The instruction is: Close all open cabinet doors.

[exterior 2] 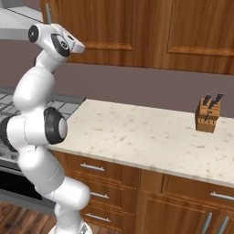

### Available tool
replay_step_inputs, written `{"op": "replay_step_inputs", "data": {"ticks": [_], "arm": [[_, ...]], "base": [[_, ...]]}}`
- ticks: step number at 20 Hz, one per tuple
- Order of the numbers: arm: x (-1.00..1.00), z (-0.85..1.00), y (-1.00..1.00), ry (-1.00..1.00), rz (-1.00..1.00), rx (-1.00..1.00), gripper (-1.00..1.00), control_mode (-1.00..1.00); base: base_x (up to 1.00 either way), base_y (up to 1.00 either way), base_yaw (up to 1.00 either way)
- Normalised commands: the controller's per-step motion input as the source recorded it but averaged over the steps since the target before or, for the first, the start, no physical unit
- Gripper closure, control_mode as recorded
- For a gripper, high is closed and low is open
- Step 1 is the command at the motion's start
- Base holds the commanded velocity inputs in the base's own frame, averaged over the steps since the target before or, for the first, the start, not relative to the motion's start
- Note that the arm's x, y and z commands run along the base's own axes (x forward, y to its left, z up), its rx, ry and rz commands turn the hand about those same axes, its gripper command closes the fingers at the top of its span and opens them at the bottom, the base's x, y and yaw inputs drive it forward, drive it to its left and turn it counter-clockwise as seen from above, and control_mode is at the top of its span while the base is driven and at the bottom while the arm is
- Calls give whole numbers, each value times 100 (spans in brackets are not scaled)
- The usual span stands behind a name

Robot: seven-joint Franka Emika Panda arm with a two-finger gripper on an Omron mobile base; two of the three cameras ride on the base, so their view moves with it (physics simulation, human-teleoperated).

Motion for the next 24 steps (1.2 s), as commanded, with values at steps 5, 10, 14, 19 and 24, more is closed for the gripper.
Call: {"op": "replay_step_inputs", "data": {"ticks": [5,10,14,19,24], "arm": [[39,4,0,0,-6,0,-100,-100],[39,2,-3,1,-7,0,-100,-100],[44,0,-13,3,-9,0,-100,-100],[23,0,-21,3,-11,0,-100,-100],[-64,-4,-4,0,-10,3,-100,-100]], "base": [[0,0,0],[0,0,0],[0,0,0],[0,0,0],[0,0,0]]}}
